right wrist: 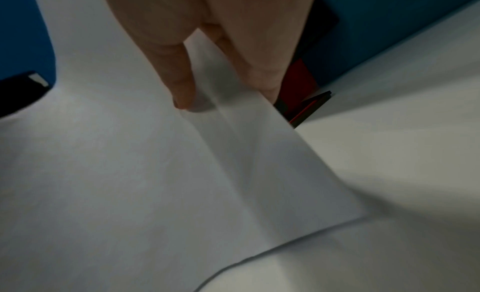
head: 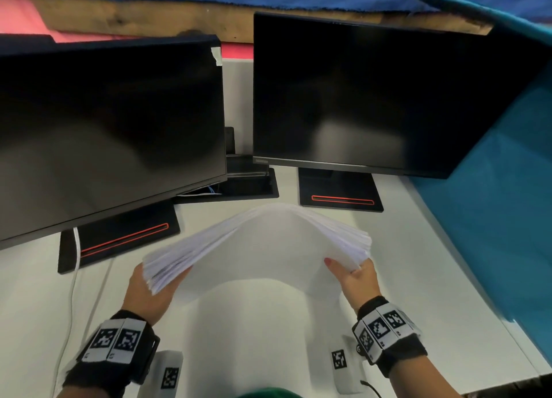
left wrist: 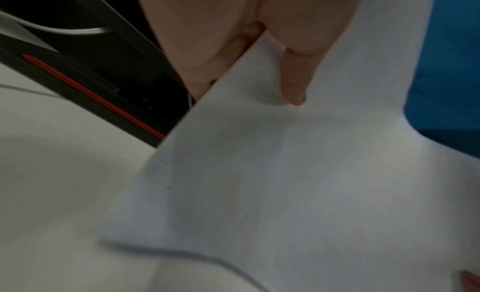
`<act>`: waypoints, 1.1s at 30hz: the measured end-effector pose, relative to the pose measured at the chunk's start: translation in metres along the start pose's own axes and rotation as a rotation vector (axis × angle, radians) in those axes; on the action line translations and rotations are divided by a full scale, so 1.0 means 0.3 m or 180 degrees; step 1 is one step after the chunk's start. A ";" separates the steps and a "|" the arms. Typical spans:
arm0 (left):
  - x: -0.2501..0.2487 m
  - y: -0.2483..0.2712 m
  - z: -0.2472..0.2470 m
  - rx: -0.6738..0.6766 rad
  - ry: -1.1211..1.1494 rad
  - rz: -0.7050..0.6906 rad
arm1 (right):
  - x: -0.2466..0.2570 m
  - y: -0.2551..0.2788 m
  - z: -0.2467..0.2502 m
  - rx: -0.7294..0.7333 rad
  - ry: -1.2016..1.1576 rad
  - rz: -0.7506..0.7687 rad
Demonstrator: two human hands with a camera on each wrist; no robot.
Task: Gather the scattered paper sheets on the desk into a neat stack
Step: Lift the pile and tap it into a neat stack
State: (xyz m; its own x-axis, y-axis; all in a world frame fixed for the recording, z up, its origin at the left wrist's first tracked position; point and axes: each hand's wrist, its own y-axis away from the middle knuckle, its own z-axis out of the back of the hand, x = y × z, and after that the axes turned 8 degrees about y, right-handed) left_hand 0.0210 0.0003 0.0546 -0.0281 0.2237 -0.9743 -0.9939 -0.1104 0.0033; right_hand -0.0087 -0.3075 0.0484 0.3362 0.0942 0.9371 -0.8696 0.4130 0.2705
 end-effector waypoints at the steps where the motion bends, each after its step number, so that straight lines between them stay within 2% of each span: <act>1: -0.018 0.005 -0.006 -0.0069 0.0072 -0.0037 | 0.011 0.007 -0.002 -0.0024 -0.0030 0.0119; 5: -0.024 0.012 -0.008 0.0024 0.0133 0.0000 | 0.001 0.030 -0.003 0.0007 0.0048 0.0293; 6: -0.008 0.013 -0.007 0.0054 0.0102 0.0118 | -0.006 0.035 -0.005 0.0062 0.0126 0.0289; 8: 0.013 0.016 -0.011 0.0088 -0.0056 0.0085 | -0.003 0.035 -0.009 0.0052 0.0241 0.0232; 11: -0.011 0.016 -0.020 -0.0064 0.0062 0.0010 | 0.023 0.016 -0.012 -0.0032 0.0361 0.0358; 14: -0.038 0.006 -0.016 -0.0142 0.0492 0.0231 | 0.055 -0.014 -0.011 -0.0431 0.0465 0.0630; 17: -0.050 0.015 -0.008 -0.0200 0.1107 0.0404 | 0.076 -0.030 0.007 -0.0911 0.0248 0.0376; 19: -0.045 0.019 -0.005 -0.0224 0.1498 0.0519 | 0.095 -0.002 0.004 -0.0670 -0.0428 -0.0059; 22: -0.045 0.031 -0.027 -0.0167 0.1910 0.0663 | 0.114 0.054 -0.048 0.0598 -0.1589 -0.0433; 24: -0.055 0.050 -0.061 -0.0164 0.2149 0.0735 | 0.138 0.071 -0.091 0.1224 -0.2011 -0.0389; 25: -0.052 0.059 -0.076 -0.0150 0.2293 0.0777 | 0.154 0.072 -0.108 0.1300 -0.2140 -0.0321; 27: -0.044 0.078 -0.098 -0.0082 0.2564 0.0963 | 0.192 0.067 -0.119 0.1077 -0.2202 -0.0173; 29: -0.038 0.083 -0.088 0.0040 0.2703 0.1145 | 0.211 0.047 -0.100 0.0955 -0.2069 0.0180; 31: -0.029 0.062 -0.045 0.0165 0.2833 0.1134 | 0.225 0.033 -0.075 0.0918 -0.1809 0.0570; 33: -0.040 0.027 0.016 0.0490 0.2730 0.0921 | 0.238 0.024 -0.052 0.0858 -0.1626 0.0843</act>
State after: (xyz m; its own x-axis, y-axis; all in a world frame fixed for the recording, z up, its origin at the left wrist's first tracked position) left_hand 0.0130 0.0014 0.0674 -0.2504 -0.5947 -0.7640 -0.9654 0.0938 0.2434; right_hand 0.0145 -0.2838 0.1138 -0.0599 -0.3097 0.9489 -0.9825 0.1862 -0.0012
